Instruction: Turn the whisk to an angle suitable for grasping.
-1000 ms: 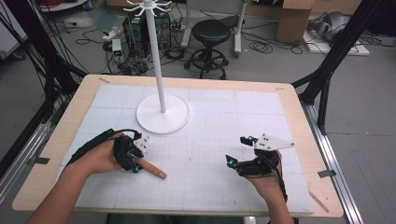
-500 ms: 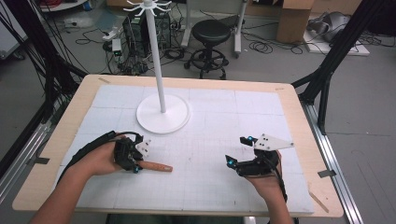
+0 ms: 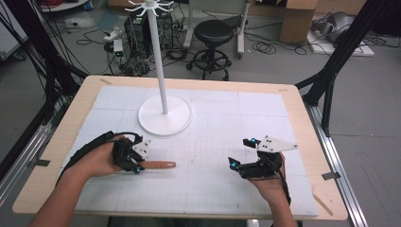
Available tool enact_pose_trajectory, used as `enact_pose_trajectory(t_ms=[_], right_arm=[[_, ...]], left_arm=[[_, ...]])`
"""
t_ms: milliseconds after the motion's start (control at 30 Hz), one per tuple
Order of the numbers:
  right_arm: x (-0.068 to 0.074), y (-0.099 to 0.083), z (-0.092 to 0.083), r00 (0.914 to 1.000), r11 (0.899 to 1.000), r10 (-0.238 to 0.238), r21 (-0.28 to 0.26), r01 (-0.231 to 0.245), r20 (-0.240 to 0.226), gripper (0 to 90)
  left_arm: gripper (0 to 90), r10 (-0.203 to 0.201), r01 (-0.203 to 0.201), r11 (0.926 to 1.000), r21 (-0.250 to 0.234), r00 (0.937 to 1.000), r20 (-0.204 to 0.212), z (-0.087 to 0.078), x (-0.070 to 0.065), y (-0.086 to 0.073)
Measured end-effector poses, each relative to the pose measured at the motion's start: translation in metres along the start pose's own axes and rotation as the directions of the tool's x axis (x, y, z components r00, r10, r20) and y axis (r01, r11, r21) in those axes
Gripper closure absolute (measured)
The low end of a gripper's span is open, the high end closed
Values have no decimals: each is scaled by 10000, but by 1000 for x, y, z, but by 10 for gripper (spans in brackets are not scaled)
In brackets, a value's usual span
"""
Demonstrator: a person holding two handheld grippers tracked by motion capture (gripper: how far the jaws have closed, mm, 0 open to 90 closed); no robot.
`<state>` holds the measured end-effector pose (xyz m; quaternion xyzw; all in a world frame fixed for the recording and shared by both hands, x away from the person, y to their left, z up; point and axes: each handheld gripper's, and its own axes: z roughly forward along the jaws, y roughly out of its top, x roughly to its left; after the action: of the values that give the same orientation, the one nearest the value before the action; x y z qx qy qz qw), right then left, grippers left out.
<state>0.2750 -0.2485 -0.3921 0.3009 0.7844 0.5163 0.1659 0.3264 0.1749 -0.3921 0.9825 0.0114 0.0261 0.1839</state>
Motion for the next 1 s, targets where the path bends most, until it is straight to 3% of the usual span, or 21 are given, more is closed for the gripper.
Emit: enact_pose_trajectory(t_ms=[67,100,133,167,300,433,667,767,900,1000], right_arm=[[0,0,0,10000,10000,-6,-2,6,-5,113],[0,0,0,10000,10000,-21,10,21,8,113],[0,0,0,10000,10000,-10,-5,10,0,113],[0,0,0,10000,10000,19,-3,-19,-9,113],[0,0,-1,10000,10000,52,-48,-52,-6,113],[-1,1,-3,10000,9999,33,-128,-33,37,113],[-3,2,-6,10000,9997,72,-239,-70,51,113],[-5,3,-8,9999,9995,120,-295,-117,97,113],[-6,3,-10,9998,9992,131,-381,-125,146,113],[-6,3,-11,9998,9992,105,-389,-99,151,113]], left_arm=[[712,-395,396,9975,-590,9992,30,-11,1,-2],[712,-590,571,9955,-759,9980,-239,-16,1,-2],[712,-1005,939,9918,-869,9921,-753,-24,2,-3],[712,-1134,1041,9899,-964,9888,-969,-28,2,-4],[712,-1327,1174,9845,-1299,9843,-1162,-38,2,-5],[712,-1515,1275,9720,-1976,9822,-1114,-52,1,-5],[712,-1464,1216,9652,-2314,9848,-933,-63,4,-2],[712,-1635,1387,9532,-2687,9839,-719,-68,7,0],[711,-1690,1449,9510,-2731,9834,-667,-70,9,0],[712,-1794,1546,9448,-2887,9819,-612,-73,10,0]])
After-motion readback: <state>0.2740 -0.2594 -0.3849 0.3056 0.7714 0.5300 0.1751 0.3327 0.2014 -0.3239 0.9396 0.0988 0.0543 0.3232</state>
